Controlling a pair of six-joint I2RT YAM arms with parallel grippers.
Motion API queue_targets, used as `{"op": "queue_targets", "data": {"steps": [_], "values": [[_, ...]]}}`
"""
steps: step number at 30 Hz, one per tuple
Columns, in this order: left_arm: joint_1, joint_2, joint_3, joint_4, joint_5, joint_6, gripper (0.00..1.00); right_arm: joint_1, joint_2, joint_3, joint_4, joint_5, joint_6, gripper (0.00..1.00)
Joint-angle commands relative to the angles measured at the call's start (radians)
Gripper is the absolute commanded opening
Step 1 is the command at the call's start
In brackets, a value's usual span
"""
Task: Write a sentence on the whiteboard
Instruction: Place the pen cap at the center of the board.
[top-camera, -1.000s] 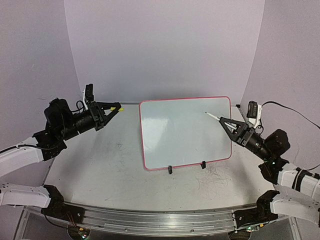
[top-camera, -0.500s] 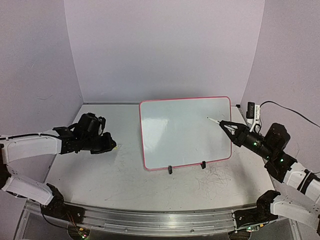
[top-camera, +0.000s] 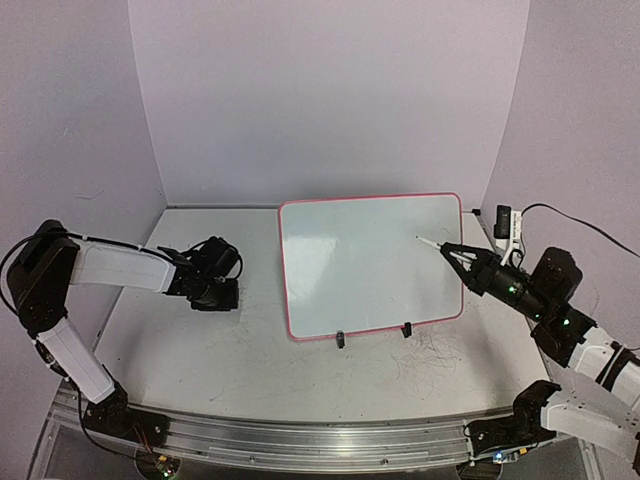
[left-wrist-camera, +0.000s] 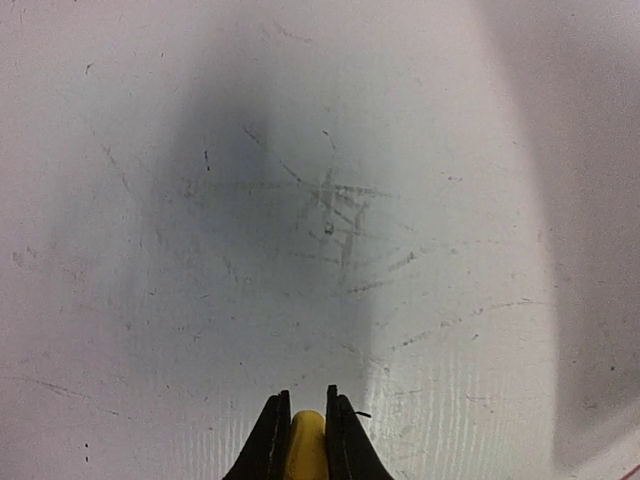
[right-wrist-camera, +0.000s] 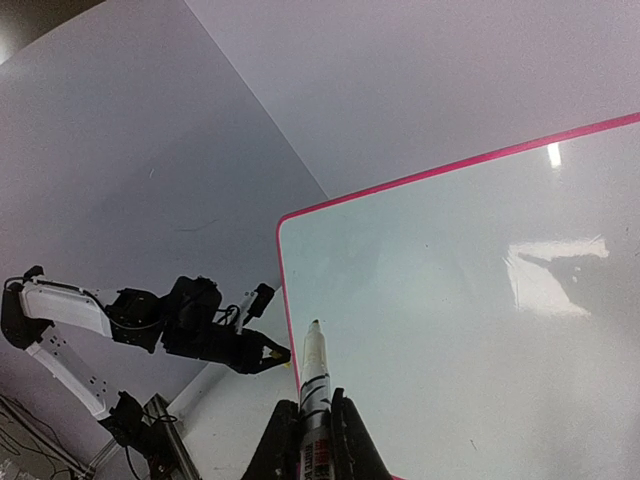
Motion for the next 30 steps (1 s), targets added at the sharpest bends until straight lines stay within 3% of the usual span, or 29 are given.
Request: {"op": "queue_targets", "data": {"steps": [1, 14, 21, 30], "values": [[-0.003, 0.056, 0.059, 0.014, -0.093, 0.055, 0.14, -0.004, -0.024, 0.005, 0.026, -0.002, 0.005, 0.00], [-0.003, 0.151, 0.060, 0.059, -0.051, 0.050, 0.21, -0.004, -0.026, -0.011, 0.029, 0.000, 0.022, 0.00], [-0.003, 0.064, 0.058, 0.046, -0.041, 0.063, 0.42, -0.005, -0.021, -0.011, 0.030, 0.002, 0.022, 0.00], [0.003, -0.204, 0.168, -0.111, -0.012, 0.112, 0.73, -0.005, 0.011, 0.005, -0.018, 0.055, -0.050, 0.00]]}}
